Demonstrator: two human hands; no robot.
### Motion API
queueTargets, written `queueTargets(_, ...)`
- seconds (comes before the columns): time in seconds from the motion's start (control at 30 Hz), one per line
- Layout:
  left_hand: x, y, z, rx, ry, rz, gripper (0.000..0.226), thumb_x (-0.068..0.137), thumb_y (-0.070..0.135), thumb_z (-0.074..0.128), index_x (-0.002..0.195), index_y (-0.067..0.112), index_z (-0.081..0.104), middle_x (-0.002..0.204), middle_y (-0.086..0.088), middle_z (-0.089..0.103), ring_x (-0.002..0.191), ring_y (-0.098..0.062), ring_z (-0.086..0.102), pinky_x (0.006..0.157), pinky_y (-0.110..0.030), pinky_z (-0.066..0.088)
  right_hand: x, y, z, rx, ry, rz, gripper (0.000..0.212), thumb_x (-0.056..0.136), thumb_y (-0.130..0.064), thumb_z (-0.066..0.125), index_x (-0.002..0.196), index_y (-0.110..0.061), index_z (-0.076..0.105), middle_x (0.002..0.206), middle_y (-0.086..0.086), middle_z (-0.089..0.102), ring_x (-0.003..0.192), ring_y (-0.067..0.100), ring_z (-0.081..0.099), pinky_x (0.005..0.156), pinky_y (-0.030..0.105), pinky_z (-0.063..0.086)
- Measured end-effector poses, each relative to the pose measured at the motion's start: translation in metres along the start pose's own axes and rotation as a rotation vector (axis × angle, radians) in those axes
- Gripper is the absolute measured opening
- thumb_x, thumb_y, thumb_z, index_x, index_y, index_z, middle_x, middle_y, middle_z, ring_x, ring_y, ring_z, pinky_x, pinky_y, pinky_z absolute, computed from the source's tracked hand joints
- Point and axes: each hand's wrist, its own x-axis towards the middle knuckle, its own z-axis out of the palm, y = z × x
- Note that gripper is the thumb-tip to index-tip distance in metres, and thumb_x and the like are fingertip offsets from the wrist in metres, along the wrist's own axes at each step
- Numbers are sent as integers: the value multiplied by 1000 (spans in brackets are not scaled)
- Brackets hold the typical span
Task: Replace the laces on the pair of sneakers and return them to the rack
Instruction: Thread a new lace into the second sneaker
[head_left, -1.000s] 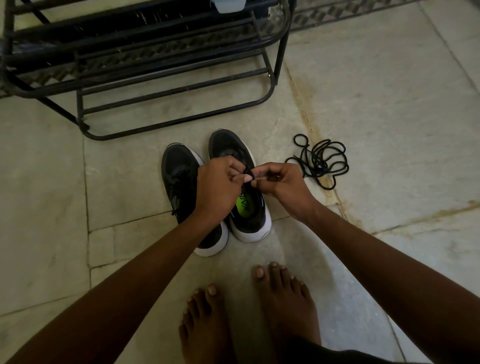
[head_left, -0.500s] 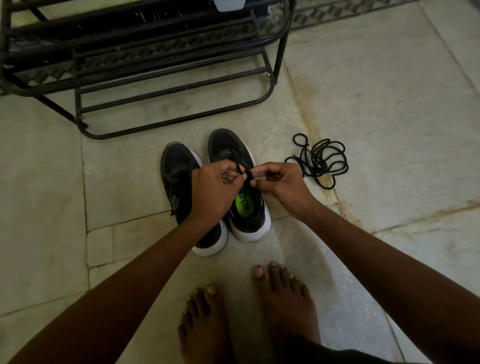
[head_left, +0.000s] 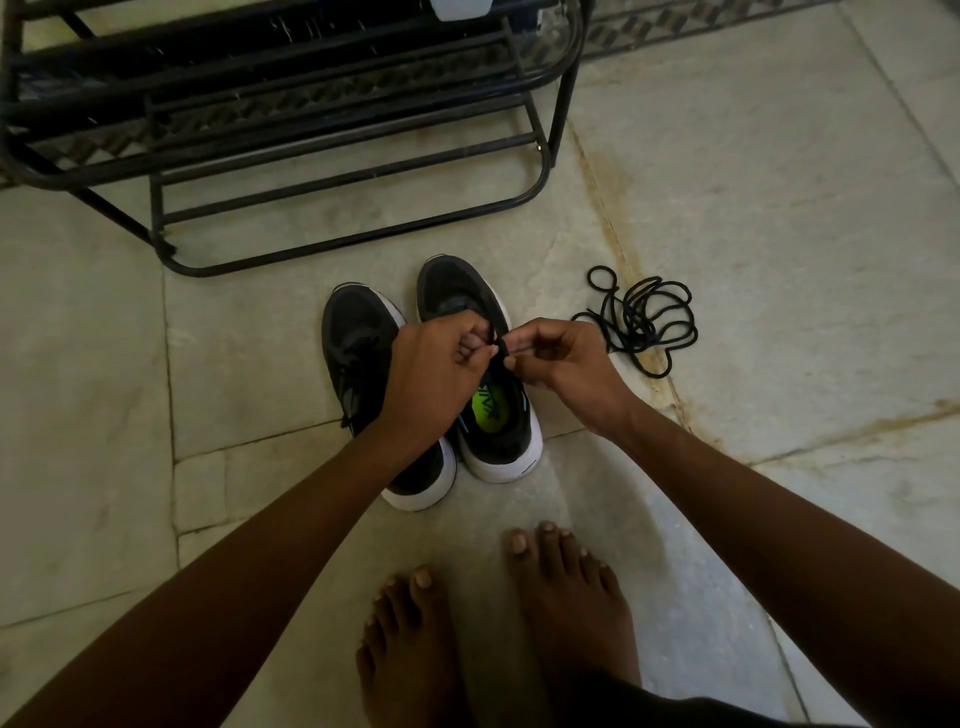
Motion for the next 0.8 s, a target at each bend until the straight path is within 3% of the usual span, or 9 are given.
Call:
queueTargets(0.3,3,-2,2,-62,-27,8,6,90,10,76,87,9,70,74,2,70,69,-7,66,70,-32,59,3,0,-1,71,-1,60,15,97,-4,65,103,7,72,90,22,70,82,21,67,82,39,59)
queueTargets(0.57,3,-4,3,-74,-35,-32,7,90,11,76,88,8,70,77,1,72,72,-6,69,73,-33,61,13,-4,5,-4,1,97,12,99,-3,61,93,6,67,76,11,64,69,8,64,67,21,55)
queueTargets(0.8,0,-4,2,-77,-40,-60,10,87,12,79,90,9,70,77,4,70,72,-3,67,73,-24,59,14,-6,-2,-93,-74,77,10,97,4,61,98,11,68,85,16,68,76,11,67,73,22,56)
